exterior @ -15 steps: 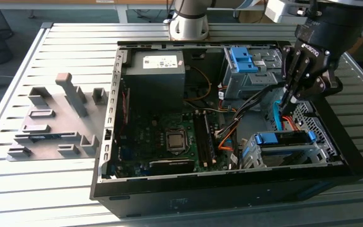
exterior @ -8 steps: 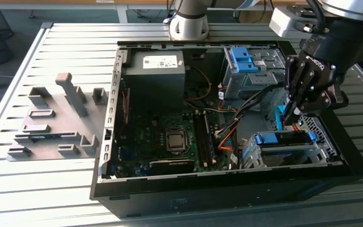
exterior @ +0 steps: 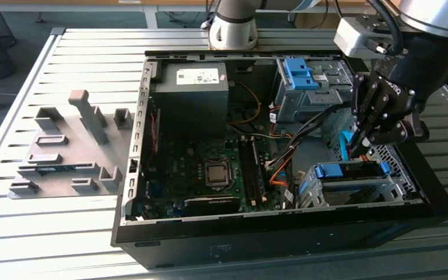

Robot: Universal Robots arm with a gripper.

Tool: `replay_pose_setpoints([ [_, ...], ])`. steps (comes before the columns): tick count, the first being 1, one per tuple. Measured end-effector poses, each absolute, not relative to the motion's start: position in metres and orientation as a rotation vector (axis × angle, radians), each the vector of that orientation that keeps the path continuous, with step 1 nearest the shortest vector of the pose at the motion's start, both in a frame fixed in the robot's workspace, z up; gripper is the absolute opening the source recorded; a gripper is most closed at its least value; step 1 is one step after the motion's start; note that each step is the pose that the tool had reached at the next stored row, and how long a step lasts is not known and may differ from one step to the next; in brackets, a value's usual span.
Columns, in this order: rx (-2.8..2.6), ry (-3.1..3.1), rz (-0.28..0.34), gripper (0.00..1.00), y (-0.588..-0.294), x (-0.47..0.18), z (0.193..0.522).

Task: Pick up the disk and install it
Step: 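Insert the second disk wire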

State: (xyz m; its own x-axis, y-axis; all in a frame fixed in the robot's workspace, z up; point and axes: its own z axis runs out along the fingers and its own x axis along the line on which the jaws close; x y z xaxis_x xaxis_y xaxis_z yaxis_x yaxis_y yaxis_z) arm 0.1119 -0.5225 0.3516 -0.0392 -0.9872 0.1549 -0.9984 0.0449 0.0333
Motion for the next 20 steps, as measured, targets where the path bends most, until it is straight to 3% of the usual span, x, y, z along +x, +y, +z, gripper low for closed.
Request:
replay_pose_setpoints([
  [8,2.138,-2.225,0.001,0.16,-0.531,0.112,0.35],
  [20,2.125,-2.241,-0.003,0.16,-0.544,0.113,0.347],
])
